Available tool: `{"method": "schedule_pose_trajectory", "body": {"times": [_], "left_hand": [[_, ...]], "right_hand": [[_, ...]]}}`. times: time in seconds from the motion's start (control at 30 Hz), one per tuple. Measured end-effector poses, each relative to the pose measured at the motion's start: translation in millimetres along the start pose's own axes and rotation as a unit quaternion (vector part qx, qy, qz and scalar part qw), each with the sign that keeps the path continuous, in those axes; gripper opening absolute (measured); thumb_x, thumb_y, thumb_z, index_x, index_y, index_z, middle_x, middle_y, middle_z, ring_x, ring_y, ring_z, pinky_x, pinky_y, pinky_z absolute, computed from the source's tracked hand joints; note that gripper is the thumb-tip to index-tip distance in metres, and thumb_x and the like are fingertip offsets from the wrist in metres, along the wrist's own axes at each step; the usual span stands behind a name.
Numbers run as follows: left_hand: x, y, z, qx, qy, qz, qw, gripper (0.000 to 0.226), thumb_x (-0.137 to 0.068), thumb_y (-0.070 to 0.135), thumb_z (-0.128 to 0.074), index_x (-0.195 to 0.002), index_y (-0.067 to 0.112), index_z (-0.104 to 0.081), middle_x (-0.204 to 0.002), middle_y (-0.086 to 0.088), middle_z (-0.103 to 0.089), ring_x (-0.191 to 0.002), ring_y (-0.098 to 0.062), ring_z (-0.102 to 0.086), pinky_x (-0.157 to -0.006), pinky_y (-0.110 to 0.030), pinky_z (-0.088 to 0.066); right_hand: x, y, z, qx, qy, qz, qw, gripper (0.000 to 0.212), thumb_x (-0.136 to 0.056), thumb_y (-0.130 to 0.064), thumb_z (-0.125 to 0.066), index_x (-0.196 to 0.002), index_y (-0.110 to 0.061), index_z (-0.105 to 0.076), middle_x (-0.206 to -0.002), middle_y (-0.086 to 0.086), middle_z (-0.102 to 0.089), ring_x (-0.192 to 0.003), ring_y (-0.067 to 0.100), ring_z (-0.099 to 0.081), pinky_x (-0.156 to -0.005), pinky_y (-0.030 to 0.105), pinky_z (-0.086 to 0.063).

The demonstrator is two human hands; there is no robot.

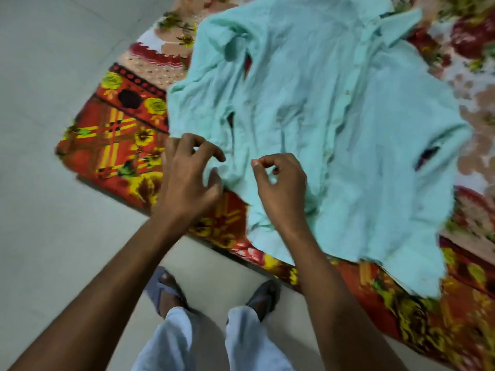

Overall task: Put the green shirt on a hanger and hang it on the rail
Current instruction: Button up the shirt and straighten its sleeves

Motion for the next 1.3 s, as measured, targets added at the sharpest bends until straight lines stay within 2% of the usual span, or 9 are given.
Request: {"method": "schedule_pose_trajectory", "body": {"times": [0.17,0.33,0.57,0.7,0.87,1.0,1.13,1.27,1.3], "left_hand": [[-1.8,79.2,-52.7,0.006,-0.022,-0.093,0.995,0.025,-0.085,0.012,-0.066,-0.110,0.017,-0.067,-0.111,-0.012,-0.056,-0.110,-0.040,-0.053,-0.091,-0.044,-0.037],[19.4,185.3,-140.1,0.081,-0.071,-0.146,0.983,0.028,-0.084,0.009,-0.063,-0.111,0.013,-0.066,-0.108,-0.010,-0.057,-0.107,-0.035,-0.054,-0.092,-0.035,-0.035],[68.9,321.2,-232.2,0.167,-0.214,-0.194,0.943,0.031,-0.080,0.000,-0.062,-0.110,0.009,-0.062,-0.102,-0.010,-0.061,-0.099,-0.030,-0.056,-0.085,-0.038,-0.045],[99.3,338.3,-269.9,0.096,-0.294,-0.179,0.934,0.039,-0.080,0.019,-0.069,-0.114,0.004,-0.056,-0.105,-0.017,-0.060,-0.100,-0.037,-0.055,-0.083,-0.046,-0.046],[112.9,338.4,-283.2,-0.017,-0.288,-0.234,0.928,0.046,-0.081,0.029,-0.073,-0.117,0.005,-0.058,-0.112,-0.019,-0.055,-0.100,-0.039,-0.052,-0.085,-0.050,-0.048],[117.1,340.3,-279.1,-0.002,-0.292,-0.257,0.921,0.041,-0.085,0.020,-0.072,-0.120,0.005,-0.055,-0.116,-0.016,-0.057,-0.105,-0.034,-0.052,-0.088,-0.043,-0.047],[120.1,336.3,-274.1,-0.043,-0.300,-0.307,0.902,0.026,-0.088,0.009,-0.067,-0.110,-0.002,-0.058,-0.120,-0.023,-0.058,-0.107,-0.040,-0.055,-0.085,-0.049,-0.052],[120.7,335.4,-270.5,-0.080,-0.315,-0.332,0.886,0.033,-0.087,0.004,-0.061,-0.118,-0.004,-0.058,-0.131,-0.027,-0.054,-0.117,-0.042,-0.052,-0.080,-0.049,-0.058],[120.2,334.9,-270.9,-0.081,-0.319,-0.334,0.883,0.036,-0.086,0.004,-0.061,-0.121,-0.004,-0.057,-0.133,-0.026,-0.052,-0.119,-0.042,-0.051,-0.079,-0.048,-0.059]], "right_hand": [[14.3,66.1,71.9,0.009,0.085,-0.031,0.996,0.009,-0.091,-0.022,-0.074,-0.086,-0.015,-0.073,-0.090,-0.002,-0.067,-0.089,0.016,-0.061,-0.081,0.030,-0.049],[37.6,134.7,158.5,0.056,0.134,-0.028,0.989,0.009,-0.091,-0.020,-0.074,-0.089,-0.012,-0.072,-0.091,0.001,-0.065,-0.091,0.016,-0.060,-0.084,0.022,-0.045],[76.8,222.6,282.2,0.114,0.166,-0.059,0.978,0.010,-0.089,-0.010,-0.068,-0.097,-0.008,-0.071,-0.098,0.005,-0.064,-0.098,0.024,-0.061,-0.087,0.034,-0.051],[115.2,259.2,307.8,0.072,0.148,-0.138,0.977,0.016,-0.092,-0.014,-0.071,-0.108,-0.011,-0.070,-0.098,-0.001,-0.062,-0.085,0.007,-0.058,-0.076,0.019,-0.048],[136.9,276.1,297.8,0.063,0.078,-0.201,0.974,0.037,-0.091,-0.009,-0.069,-0.127,-0.011,-0.063,-0.116,0.004,-0.058,-0.102,0.021,-0.062,-0.090,0.039,-0.056],[136.7,275.4,293.9,0.075,0.104,-0.260,0.957,0.038,-0.089,-0.022,-0.076,-0.124,-0.017,-0.063,-0.120,0.001,-0.052,-0.111,0.023,-0.058,-0.091,0.039,-0.056],[134.3,275.0,293.4,0.070,0.109,-0.287,0.949,0.035,-0.089,-0.025,-0.078,-0.120,-0.020,-0.063,-0.120,-0.001,-0.053,-0.110,0.018,-0.056,-0.087,0.038,-0.056],[134.7,274.1,297.2,0.058,0.145,-0.326,0.932,0.054,-0.091,-0.025,-0.076,-0.140,-0.016,-0.053,-0.126,0.001,-0.054,-0.104,0.008,-0.050,-0.076,0.013,-0.042],[134.6,275.3,296.3,0.041,0.146,-0.331,0.931,0.052,-0.092,-0.024,-0.076,-0.139,-0.016,-0.055,-0.121,-0.001,-0.058,-0.102,0.008,-0.055,-0.075,0.013,-0.044]]}}
Point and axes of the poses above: each hand's wrist, its own x-axis away from the middle knuckle, its own z-axis out of the back of the hand, y = z × x, the point moved 2 cm from there along -x, towards the middle knuckle
